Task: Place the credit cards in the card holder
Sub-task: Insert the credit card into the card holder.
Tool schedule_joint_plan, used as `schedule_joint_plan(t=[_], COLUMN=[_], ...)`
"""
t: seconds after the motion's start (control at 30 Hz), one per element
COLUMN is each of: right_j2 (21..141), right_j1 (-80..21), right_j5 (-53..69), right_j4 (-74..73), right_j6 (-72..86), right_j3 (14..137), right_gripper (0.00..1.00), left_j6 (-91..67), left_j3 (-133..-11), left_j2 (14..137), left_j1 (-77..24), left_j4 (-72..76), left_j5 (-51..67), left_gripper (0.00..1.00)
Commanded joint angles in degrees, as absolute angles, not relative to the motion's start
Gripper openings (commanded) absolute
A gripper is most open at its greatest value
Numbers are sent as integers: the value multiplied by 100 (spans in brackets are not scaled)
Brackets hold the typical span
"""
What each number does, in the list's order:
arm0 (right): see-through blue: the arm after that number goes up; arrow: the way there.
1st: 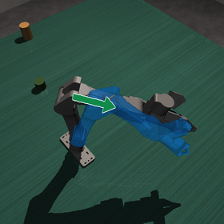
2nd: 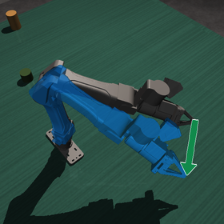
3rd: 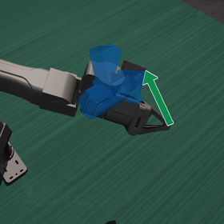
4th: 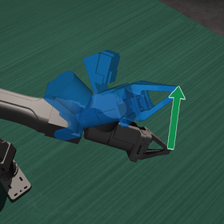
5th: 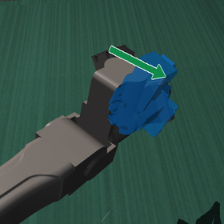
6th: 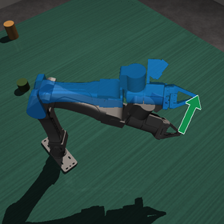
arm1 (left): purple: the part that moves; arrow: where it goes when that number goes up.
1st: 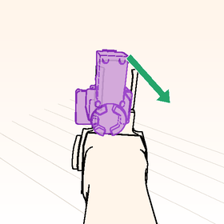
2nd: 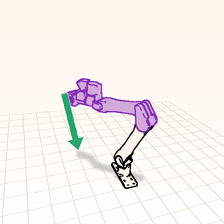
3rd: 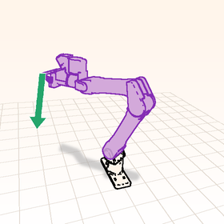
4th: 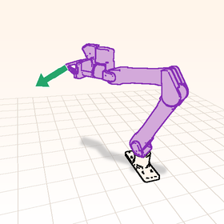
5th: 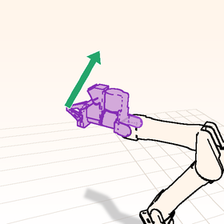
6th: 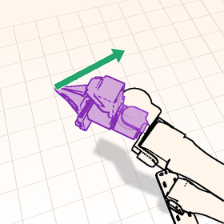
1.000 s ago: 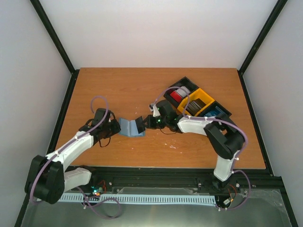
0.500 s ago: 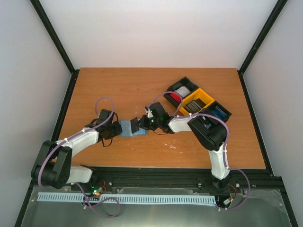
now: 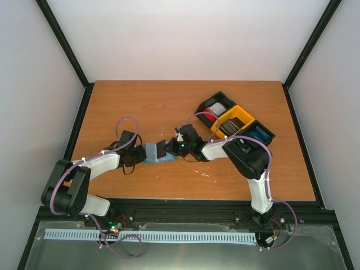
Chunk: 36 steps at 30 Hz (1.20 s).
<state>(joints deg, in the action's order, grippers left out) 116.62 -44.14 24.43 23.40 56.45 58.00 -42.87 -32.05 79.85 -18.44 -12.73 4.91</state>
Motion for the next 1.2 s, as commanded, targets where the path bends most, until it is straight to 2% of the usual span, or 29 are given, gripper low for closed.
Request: schedule_joint_plan(t=[0.0, 0.4, 0.83, 1.07, 1.17], right_j2=[11647, 11958, 12221, 12251, 11995], right_j1=[-4479, -4490, -4737, -4871, -4867], right_j5=[2638, 3112, 2909, 2700, 2368], right_j4=[2459, 2899, 2755, 2448, 2113], right_j6=[5785, 6199, 6202, 6186, 5974], right_j3=[5750, 5733, 6040, 6203, 6140], right_gripper=[3, 3, 3, 7, 14], left_j6=[-4184, -4184, -4144, -4161, -4162], left_j3=[-3162, -3139, -3102, -3050, -3050], left_j2=[8074, 7999, 7915, 7834, 7778], left_j1=[-1863, -1863, -1863, -1863, -1863], left_j4=[-1184, -1193, -1134, -1114, -1151], left_j5=[632, 604, 702, 741, 706], left_gripper=[5, 3, 3, 3, 3])
